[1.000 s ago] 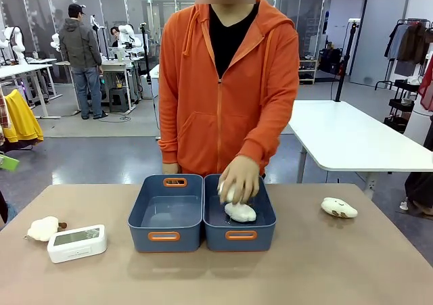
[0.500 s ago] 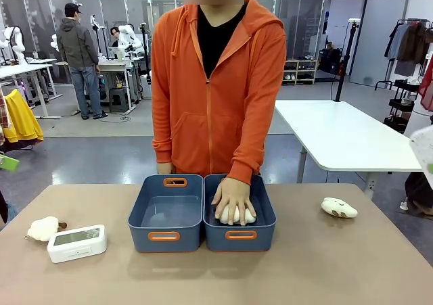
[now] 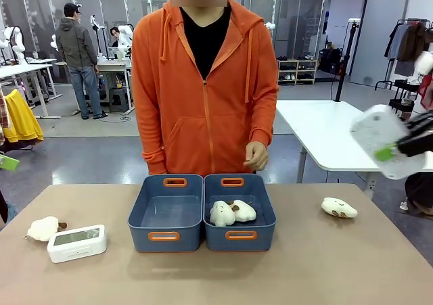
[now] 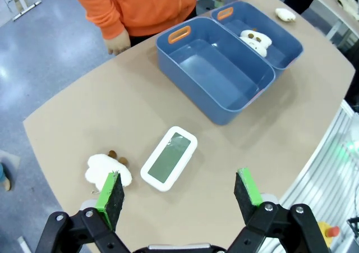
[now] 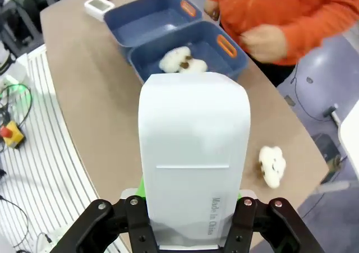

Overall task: Sort the digital clocks into the basket.
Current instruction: Pick up the Digital clock from the table and place it into the empty Plastic storage basket.

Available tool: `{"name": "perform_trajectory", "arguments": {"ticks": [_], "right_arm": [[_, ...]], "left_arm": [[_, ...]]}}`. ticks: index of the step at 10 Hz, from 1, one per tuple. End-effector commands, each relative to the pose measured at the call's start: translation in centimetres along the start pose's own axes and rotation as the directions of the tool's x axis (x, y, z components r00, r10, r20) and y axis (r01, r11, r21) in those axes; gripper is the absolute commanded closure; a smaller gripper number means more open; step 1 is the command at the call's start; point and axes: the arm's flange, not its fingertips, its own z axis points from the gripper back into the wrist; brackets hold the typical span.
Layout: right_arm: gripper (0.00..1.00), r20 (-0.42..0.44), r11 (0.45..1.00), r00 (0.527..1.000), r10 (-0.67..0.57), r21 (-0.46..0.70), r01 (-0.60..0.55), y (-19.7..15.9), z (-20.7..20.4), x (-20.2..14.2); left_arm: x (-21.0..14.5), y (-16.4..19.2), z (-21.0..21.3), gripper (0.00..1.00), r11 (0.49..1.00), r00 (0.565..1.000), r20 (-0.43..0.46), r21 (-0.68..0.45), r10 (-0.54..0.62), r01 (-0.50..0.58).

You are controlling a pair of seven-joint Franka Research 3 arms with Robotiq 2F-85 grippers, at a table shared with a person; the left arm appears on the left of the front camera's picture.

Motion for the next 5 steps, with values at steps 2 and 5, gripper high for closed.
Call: {"name": "perform_trajectory", "arguments": {"ticks": [2, 5], "right_arm": [[0.61, -0.092, 0.994, 0.99, 0.107, 0.014, -0.107, 4.5, -4.2, 6.7], [0.61, -0.226, 0.971, 0.945, 0.237, 0.084, -0.223, 8.3, -10.7, 13.9]], "left_arm": [[0.1, 0.1, 0.0, 0.0, 1.0, 1.0, 0.003, -0.007, -0.005, 0.005], [0.1, 0.1, 0.0, 0.0, 1.0, 1.0, 0.003, -0.007, -0.005, 0.005]]}}
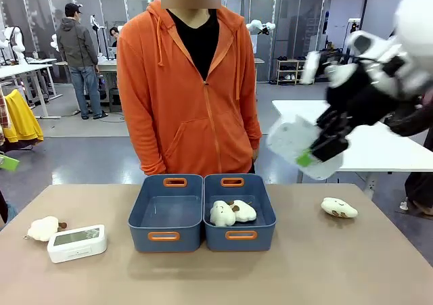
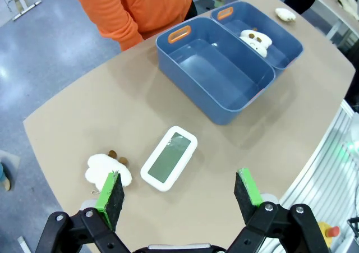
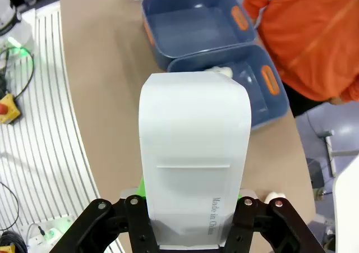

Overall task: Sort the digital clocks into the basket.
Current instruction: Pick up the Digital clock from the table and place it into the empty Plastic storage basket.

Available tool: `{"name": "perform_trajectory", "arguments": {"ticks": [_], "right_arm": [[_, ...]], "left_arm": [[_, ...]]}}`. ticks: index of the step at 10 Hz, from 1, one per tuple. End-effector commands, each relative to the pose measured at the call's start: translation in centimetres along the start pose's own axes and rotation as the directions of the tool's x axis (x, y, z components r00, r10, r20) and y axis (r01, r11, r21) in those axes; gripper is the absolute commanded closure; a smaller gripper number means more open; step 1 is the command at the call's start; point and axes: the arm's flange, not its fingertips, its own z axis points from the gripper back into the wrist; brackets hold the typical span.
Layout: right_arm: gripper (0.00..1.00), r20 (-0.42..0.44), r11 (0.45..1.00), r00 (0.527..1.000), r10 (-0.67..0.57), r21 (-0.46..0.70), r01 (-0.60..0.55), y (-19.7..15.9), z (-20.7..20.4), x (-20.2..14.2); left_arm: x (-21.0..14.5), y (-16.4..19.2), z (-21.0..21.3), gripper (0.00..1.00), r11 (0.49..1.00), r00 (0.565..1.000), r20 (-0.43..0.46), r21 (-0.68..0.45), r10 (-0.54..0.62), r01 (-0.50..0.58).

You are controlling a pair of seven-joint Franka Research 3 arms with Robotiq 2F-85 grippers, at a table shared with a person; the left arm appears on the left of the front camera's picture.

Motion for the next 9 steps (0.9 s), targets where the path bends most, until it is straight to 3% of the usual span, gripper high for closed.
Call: {"name": "perform_trajectory", "arguments": {"ticks": [1, 4, 5, 9], "right_arm": [[0.61, -0.099, 0.998, 0.993, 0.061, 0.008, -0.06, -0.3, -4.5, 6.4], [0.61, -0.189, 0.993, 0.975, 0.114, 0.057, -0.105, 1.8, -13.0, 15.2], [0.61, -0.214, 0.987, 0.964, 0.155, 0.005, -0.158, 3.1, -16.3, 18.0], [0.61, -0.295, 0.982, 0.938, 0.183, 0.006, -0.19, 3.5, -27.4, 23.8]], "left_arm": [[0.1, 0.1, 0.0, 0.0, 1.0, 1.0, 0.003, -0.007, -0.005, 0.005], [0.1, 0.1, 0.0, 0.0, 1.0, 1.0, 0.003, -0.007, -0.005, 0.005], [0.1, 0.1, 0.0, 0.0, 1.0, 1.0, 0.003, -0.007, -0.005, 0.005], [0.1, 0.1, 0.0, 0.0, 1.0, 1.0, 0.003, -0.007, -0.005, 0.005]]}}
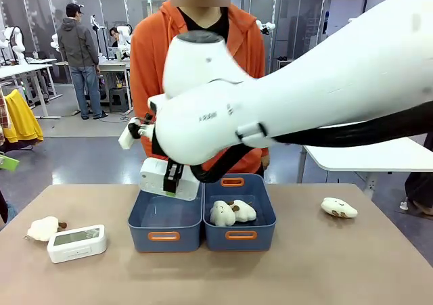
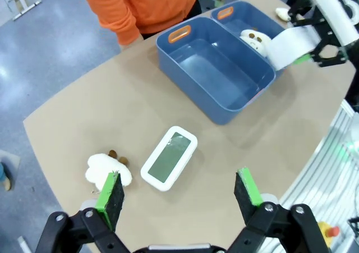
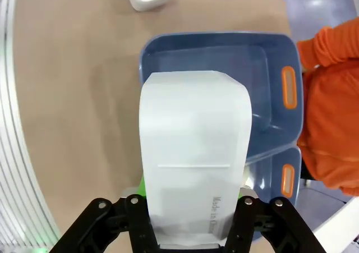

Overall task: Sort the digital clocks into the basket.
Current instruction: Pick up the Digital clock from the table and place it into the empty Plastic storage basket.

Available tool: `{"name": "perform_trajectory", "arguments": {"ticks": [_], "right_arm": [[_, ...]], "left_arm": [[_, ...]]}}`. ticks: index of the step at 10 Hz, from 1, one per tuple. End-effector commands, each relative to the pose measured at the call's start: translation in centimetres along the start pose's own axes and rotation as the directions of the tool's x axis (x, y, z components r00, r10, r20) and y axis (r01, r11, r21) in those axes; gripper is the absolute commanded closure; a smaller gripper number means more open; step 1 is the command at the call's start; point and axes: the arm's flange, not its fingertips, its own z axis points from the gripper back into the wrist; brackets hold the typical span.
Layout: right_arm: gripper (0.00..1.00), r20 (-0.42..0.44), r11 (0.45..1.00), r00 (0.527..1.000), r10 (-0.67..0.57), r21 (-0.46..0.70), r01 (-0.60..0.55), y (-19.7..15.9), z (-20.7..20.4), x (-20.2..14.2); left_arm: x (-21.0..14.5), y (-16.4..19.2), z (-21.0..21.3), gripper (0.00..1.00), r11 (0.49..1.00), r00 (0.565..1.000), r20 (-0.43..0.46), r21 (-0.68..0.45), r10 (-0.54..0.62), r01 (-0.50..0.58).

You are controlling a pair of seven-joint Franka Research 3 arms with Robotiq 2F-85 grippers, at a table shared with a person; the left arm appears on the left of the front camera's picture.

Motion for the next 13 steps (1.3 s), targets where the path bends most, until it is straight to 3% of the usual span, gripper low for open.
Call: {"name": "perform_trajectory", "arguments": {"ticks": [1, 3, 6, 11, 12, 13], "right_arm": [[0.61, -0.029, 0.999, 0.999, -0.014, 0.029, 0.014, -1.4, -2.5, 4.7], [0.61, -0.081, 0.994, 0.996, 0.022, 0.11, -0.013, -2.3, -5.7, 6.6], [0.61, -0.151, 0.983, 0.988, 0.016, 0.184, 0.012, -4.0, -10.6, 6.5], [0.61, -0.23, 0.976, 0.973, -0.001, 0.212, 0.051, -5.8, -13.9, 4.0], [0.34, -0.242, 0.973, 0.97, -0.011, 0.222, 0.066, -6.1, -14.3, 3.5], [0.27, -0.253, 0.973, 0.967, -0.017, 0.217, 0.074, -6.4, -14.7, 3.0]], "left_arm": [[0.1, 0.1, 0.0, 0.0, 1.0, 1.0, 0.004, -0.008, -0.005, 0.005], [0.1, 0.1, 0.0, 0.0, 1.0, 1.0, 0.004, -0.008, -0.005, 0.005], [0.1, 0.1, 0.0, 0.0, 1.0, 1.0, 0.004, -0.008, -0.005, 0.005], [0.1, 0.1, 0.0, 0.0, 1.0, 1.0, 0.004, -0.008, -0.005, 0.005], [0.1, 0.1, 0.0, 0.0, 1.0, 1.0, 0.004, -0.008, -0.005, 0.005], [0.1, 0.1, 0.0, 0.0, 1.0, 1.0, 0.004, -0.008, -0.005, 0.005]]}}
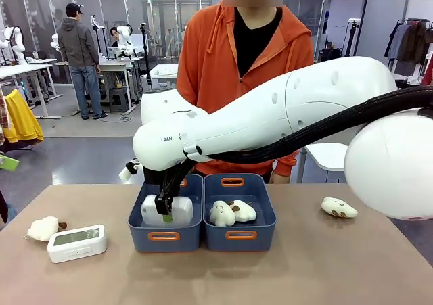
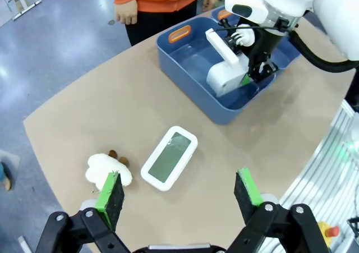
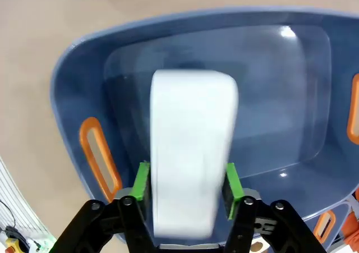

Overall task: Sort the digital clocks into the basket.
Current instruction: Pick up the Digital clock from the table and place it into the empty Plastic storage basket.

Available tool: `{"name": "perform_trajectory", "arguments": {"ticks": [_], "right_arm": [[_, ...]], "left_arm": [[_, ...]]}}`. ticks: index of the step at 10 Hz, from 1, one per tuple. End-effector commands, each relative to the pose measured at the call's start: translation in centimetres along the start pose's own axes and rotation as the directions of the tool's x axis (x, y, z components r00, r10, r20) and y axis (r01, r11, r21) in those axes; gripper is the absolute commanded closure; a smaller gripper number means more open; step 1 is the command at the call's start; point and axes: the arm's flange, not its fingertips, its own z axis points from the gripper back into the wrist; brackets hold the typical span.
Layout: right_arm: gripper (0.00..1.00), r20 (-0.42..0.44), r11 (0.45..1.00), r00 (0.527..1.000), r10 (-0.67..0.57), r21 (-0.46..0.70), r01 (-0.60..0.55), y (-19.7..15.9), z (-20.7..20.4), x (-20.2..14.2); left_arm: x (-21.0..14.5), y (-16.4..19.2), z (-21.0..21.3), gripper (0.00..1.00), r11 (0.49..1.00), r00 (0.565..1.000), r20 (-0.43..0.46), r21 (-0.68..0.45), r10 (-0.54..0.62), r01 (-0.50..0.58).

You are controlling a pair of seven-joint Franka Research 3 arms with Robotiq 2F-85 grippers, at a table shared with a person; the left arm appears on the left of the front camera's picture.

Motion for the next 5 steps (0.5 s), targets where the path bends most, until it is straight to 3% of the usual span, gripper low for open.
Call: {"name": "perform_trajectory", "arguments": {"ticks": [1, 2, 3, 4, 5], "right_arm": [[0.11, -0.015, 1.0, 1.0, 0.004, 0.004, -0.004, -0.4, 0.3, -0.1], [0.04, -0.009, 1.0, 1.0, 0.0, 0.01, 0.0, -0.2, 0.5, -0.1], [0.13, 0.001, 1.0, 1.0, -0.006, 0.01, 0.006, 0.1, 0.9, -0.2], [0.0, 0.01, 1.0, 1.0, -0.012, -0.012, 0.012, 0.4, 1.7, -1.4], [0.0, -0.003, 1.0, 1.0, -0.006, 0.001, 0.006, -0.3, 0.2, -0.1]], "left_arm": [[0.1, 0.1, 0.0, 0.0, 1.0, 1.0, 0.004, -0.008, -0.006, 0.006], [0.1, 0.1, 0.0, 0.0, 1.0, 1.0, 0.004, -0.008, -0.006, 0.006], [0.1, 0.1, 0.0, 0.0, 1.0, 1.0, 0.004, -0.008, -0.006, 0.006], [0.1, 0.1, 0.0, 0.0, 1.0, 1.0, 0.004, -0.008, -0.006, 0.006], [0.1, 0.1, 0.0, 0.0, 1.0, 1.0, 0.004, -0.008, -0.006, 0.006]]}}
